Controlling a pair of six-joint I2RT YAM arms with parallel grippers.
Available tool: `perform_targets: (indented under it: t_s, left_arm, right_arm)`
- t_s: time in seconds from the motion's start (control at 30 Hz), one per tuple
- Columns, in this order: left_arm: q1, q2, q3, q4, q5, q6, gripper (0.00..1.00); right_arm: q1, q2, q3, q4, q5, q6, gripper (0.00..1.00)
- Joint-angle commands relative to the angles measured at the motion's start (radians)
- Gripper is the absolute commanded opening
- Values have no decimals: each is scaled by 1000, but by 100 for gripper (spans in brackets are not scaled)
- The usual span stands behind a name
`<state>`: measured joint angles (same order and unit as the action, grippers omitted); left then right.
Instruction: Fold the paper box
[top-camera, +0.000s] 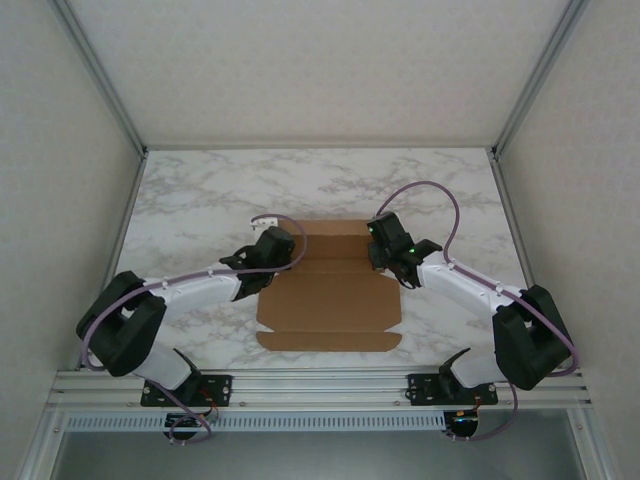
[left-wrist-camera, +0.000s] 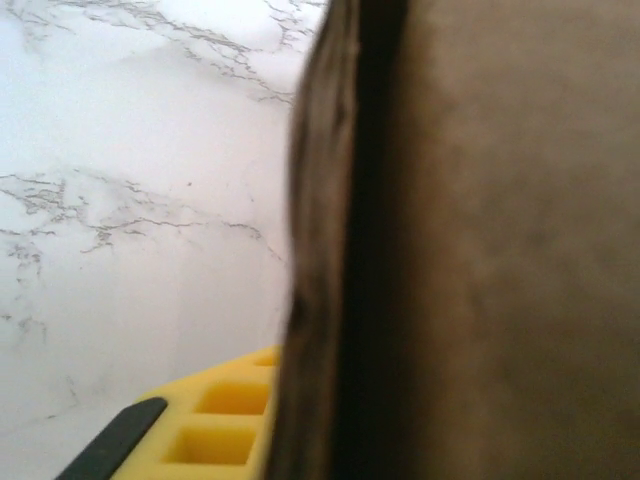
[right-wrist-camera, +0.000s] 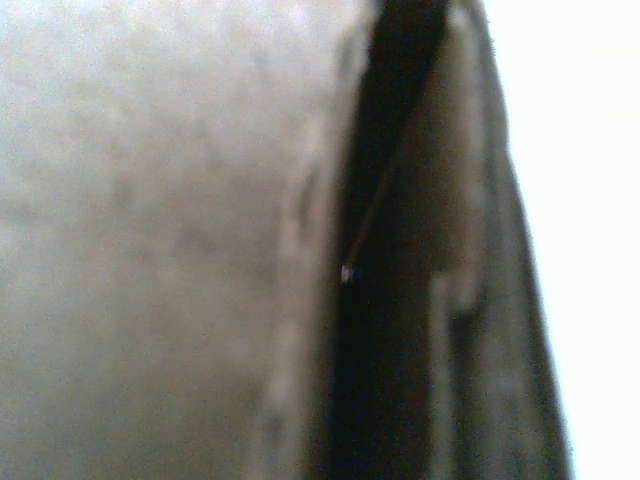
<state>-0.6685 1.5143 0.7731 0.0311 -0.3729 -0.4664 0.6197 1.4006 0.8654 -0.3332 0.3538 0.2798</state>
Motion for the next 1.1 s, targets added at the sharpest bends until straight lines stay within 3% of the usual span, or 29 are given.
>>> perform_targets:
  t_s: [0.0, 0.13, 0.37, 0.7, 0.93, 1.07]
  left_arm:
    - [-2, 50, 34, -44, -96, -27, 7]
    - [-6, 88, 57, -65, -144, -56, 0]
    - [-22, 123, 77, -84, -187, -82, 0]
    - [-19, 43, -42, 60, -75, -89, 25]
    - [-17, -25, -76, 73, -27, -104, 49]
    - [-15, -82, -92, 74, 6, -113, 56]
  right_arm:
    - [7, -19, 8, 16, -36, 0, 0]
    - [17, -32, 14, 1, -38, 18, 0]
    - [44, -27, 31, -13, -17, 57, 0]
    - [0, 4, -10, 38, 4, 89, 0]
    - [-6, -5, -54, 110, 28, 98, 0]
    - [-9, -6, -82, 159, 36, 98, 5]
